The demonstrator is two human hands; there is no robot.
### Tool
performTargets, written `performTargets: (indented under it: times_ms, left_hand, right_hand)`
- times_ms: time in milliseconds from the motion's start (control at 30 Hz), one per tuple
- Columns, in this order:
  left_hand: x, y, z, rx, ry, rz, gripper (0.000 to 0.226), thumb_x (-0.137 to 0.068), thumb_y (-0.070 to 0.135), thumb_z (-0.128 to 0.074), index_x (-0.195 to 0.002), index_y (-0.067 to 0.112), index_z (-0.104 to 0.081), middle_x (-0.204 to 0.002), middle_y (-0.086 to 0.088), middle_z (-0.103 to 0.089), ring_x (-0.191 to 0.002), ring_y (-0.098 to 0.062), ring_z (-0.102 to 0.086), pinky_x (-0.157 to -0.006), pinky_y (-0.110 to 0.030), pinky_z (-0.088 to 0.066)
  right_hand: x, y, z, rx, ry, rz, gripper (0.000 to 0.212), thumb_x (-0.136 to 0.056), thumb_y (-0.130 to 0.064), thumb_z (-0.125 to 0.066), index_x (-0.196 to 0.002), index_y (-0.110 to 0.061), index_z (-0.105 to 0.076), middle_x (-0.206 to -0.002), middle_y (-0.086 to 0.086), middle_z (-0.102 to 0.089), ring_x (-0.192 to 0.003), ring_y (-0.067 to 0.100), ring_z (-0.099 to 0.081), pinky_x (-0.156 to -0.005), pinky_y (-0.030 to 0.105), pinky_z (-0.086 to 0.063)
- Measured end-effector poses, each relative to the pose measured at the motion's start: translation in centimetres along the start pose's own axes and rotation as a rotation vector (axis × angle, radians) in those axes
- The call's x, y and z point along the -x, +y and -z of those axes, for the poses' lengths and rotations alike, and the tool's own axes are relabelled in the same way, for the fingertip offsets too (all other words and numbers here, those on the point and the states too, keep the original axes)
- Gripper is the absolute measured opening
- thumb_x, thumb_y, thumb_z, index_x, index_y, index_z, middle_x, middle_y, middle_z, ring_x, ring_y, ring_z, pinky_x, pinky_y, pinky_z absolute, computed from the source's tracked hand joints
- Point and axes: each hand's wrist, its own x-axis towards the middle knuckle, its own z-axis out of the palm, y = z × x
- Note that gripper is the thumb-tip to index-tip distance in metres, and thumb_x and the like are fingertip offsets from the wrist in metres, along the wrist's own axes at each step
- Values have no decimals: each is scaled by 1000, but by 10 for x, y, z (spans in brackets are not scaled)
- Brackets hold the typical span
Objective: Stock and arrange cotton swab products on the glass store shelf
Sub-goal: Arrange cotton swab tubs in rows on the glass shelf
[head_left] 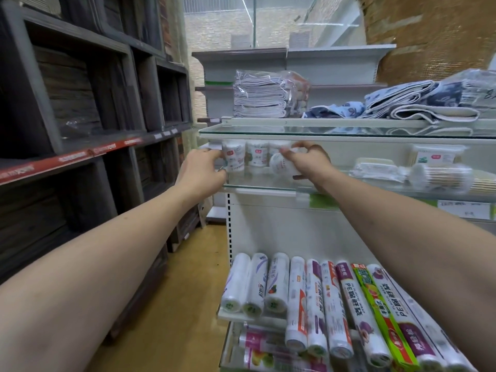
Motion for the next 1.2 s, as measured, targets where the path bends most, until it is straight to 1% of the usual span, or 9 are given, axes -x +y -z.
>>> performTargets:
  times_ms: [67,133,233,333,500,633,767,900,1200]
  left_hand:
    - [-3,-5,0,1,0,19,46,-86,23,-61,-131,20,-65,-132,-10,-62,-128,-31,-49,-102,-42,-46]
    - [-6,-11,0,2,-6,32,49,-85,24,-60,-134,20,-63,-138,-8,-60,-133,-29,-47,-105,-43,-45]
    - [-11,-18,1,2,-6,33,50,-84,23,-60,-134,20,-63,-141,-6,-59,-134,-28,-46,-108,-44,-44]
    - [-16,-23,2,31,12,45,51,-82,23,-60,-132,20,-64,-138,-5,-61,-131,-27,-50,-106,-44,-46]
    - [-23,-28,0,55,8,35,48,-84,24,-62,-132,20,-64,-137,-3,-61,-127,-26,-53,-103,-42,-48]
    - [-35,-30,-1,78,16,36,47,-84,20,-64,-131,22,-65,-134,-5,-62,-122,-27,-56,-99,-38,-49]
    - [-43,-30,-7,155,3,57,47,-85,14,-65,-131,24,-64,-131,-2,-64,-95,-23,-68,-80,-28,-49]
    - [-48,-34,-13,185,1,34,47,-87,16,-67,-133,21,-64,-137,-2,-62,-114,-28,-65,-103,-40,-51]
    - [-56,-52,-26,186,12,17,46,-90,24,-68,-136,21,-63,-143,-5,-57,-133,-26,-50,-107,-34,-42]
  right_hand:
    - [-2,0,-4,63,-62,27,81,-55,-45,-90,-125,-22,-57,-115,1,-66,-100,21,-68,-87,41,-60]
    - [-12,6,-11,146,-59,41,92,-40,-44,-88,-125,-24,-60,-116,2,-69,-104,22,-68,-91,44,-58]
    - [-11,-1,-17,166,17,9,42,-56,-35,-87,-87,-16,-66,-102,6,-71,-98,25,-68,-88,44,-58]
    - [-17,-2,-22,94,80,-3,37,-72,-30,-87,-87,-19,-55,-108,6,-65,-100,23,-64,-96,39,-53]
    - [-37,1,-33,8,20,-45,85,-60,-31,-96,-132,-13,-55,-126,5,-65,-110,25,-65,-102,39,-52]
    - [-46,3,-40,18,-38,-53,89,-55,-28,-97,-133,-11,-58,-122,5,-67,-109,25,-65,-100,40,-53]
    - [-82,25,-51,100,-62,-24,121,-15,-51,-95,-125,-13,-62,-112,3,-71,-102,25,-69,-94,42,-56]
    - [-74,12,-58,130,-45,-23,86,-55,-26,-97,-129,-8,-58,-115,8,-69,-105,27,-67,-95,43,-56]
    - [-75,9,-72,167,-14,11,63,-66,-21,-93,-119,-6,-63,-109,10,-71,-101,25,-69,-93,41,-57]
